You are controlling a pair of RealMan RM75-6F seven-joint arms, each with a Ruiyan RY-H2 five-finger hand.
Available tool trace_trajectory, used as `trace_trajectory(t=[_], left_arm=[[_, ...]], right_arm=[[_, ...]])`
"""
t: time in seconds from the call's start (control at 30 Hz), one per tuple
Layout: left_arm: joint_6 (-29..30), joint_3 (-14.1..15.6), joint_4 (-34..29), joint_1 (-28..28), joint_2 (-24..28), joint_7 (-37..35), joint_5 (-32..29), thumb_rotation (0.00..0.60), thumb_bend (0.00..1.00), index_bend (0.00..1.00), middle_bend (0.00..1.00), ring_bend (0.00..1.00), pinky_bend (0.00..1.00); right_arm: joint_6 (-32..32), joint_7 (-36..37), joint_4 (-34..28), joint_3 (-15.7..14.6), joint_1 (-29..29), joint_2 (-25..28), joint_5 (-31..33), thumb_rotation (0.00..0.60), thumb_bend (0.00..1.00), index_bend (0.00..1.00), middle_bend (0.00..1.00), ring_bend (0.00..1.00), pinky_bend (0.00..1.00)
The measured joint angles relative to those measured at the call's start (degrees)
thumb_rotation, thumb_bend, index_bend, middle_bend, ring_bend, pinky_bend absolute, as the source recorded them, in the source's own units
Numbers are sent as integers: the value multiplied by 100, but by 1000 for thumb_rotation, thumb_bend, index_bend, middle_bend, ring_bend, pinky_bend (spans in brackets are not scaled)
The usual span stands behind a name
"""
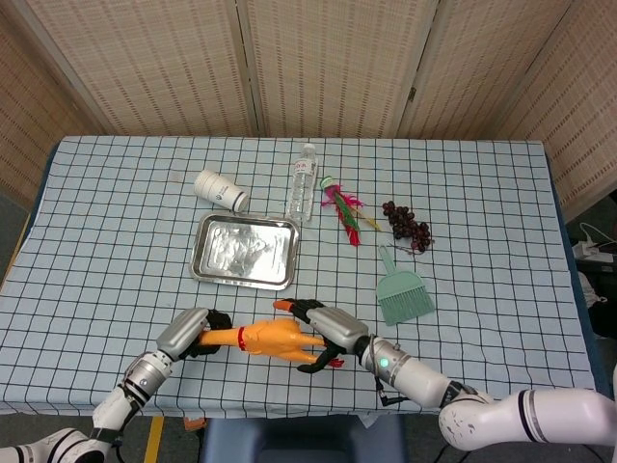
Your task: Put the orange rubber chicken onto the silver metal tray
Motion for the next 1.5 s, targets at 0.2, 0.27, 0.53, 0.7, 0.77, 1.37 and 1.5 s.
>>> trace_trajectory(t=[0.2,0.27,0.53,0.7,0.77,1.37,1.5], left_arm=[[-121,-121,95,-51,91,-185,-192,600,716,898,687,461,462],[-200,-161,148,-88,85,-215,-270,600,717,898,687,461,462],[-750,-529,597,-508,-130,3,-923,600,717,898,687,464,462],[-1041,-807,979,-813,-300,201,-1347,600,718,898,688,468,458],[-1137,-896,1176,-925,-374,289,-1502,600,718,898,688,468,457],[-1469,-1203,3231,-1811,-1270,1719,-2433,600,716,898,685,469,455],[-1587,-1238,3464,-1886,-1317,1750,-2469,600,695,880,667,468,451]], right_arm=[[-158,888,-146,164,-348,350,-705,600,118,0,0,0,0],[-128,1158,-201,196,-495,454,-1010,600,118,0,0,0,0],[492,2582,-267,309,-1132,1005,-2449,600,119,0,0,0,0],[1004,3620,-64,314,-1377,1455,-3226,600,118,0,0,0,0],[1124,3939,45,265,-1427,1585,-3440,600,118,0,0,0,0],[1288,5953,1506,-546,-1004,1541,-4213,600,118,0,0,0,0],[1300,6046,1660,-663,-899,1426,-4236,600,118,0,0,0,0]])
